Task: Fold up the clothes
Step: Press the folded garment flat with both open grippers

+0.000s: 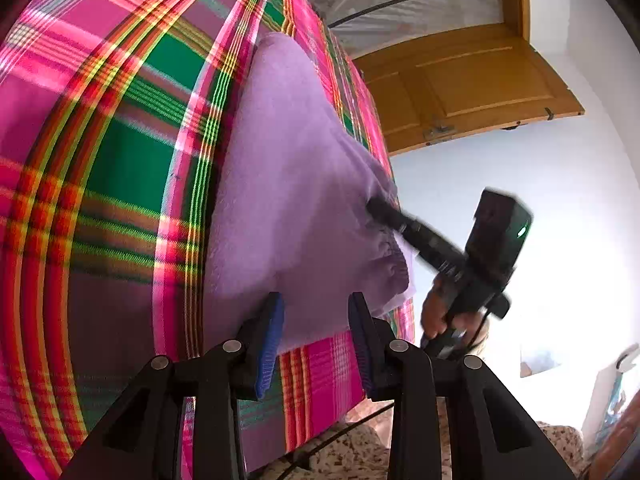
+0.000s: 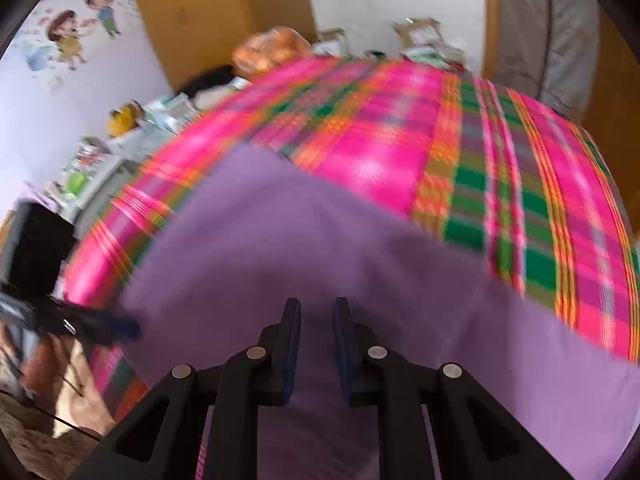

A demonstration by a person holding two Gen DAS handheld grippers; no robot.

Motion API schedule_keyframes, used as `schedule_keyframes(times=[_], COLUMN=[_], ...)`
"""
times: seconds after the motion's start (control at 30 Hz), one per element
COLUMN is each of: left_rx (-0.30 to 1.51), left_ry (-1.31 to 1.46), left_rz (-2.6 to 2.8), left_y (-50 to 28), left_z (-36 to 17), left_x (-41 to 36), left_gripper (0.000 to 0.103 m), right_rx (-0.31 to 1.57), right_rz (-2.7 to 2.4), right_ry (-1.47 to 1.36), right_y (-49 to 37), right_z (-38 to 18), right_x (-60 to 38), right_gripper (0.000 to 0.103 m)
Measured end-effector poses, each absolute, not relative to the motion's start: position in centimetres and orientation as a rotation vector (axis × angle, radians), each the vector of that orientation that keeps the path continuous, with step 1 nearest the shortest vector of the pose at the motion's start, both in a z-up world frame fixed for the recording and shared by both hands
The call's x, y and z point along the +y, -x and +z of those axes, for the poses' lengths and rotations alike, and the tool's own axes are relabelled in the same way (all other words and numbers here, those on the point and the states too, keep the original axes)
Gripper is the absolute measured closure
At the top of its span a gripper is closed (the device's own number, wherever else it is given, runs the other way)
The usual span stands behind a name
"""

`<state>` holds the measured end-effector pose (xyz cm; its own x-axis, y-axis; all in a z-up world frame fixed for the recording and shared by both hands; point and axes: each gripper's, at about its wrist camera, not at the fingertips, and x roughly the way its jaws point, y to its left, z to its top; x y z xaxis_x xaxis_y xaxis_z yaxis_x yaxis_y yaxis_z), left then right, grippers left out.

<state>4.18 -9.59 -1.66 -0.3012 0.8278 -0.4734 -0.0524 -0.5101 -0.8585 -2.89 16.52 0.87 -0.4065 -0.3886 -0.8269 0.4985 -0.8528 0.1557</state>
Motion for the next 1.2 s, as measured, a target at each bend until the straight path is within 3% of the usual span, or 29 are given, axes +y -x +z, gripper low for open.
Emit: schedule_keyframes(times=[0.3,0.7,1.2], left_rx=[-1.018,-1.025,-0.937], left_ry=[1.333,1.326,1.32], left_rz=[1.899,1.93,2.002], left_y=[-5.0,-5.6,-5.1], left_z=[-1.4,-1.3,-0.6], left_x=[-9.7,-10.0,-9.2], left_gripper=[0.069,0.069,0.065], right_rx=[-0.01,0.148,0.196], right_rz=[-2.342,-2.413,-2.418], right_ry=[-1.182,-1.097,-1.025], right_y=[-1.1,-4.6,-7.6], right_z=[1.8,-0.3,-0.8], right_x=[18.6,16.8,14.4], right_gripper=[0.086,0.086,0.08])
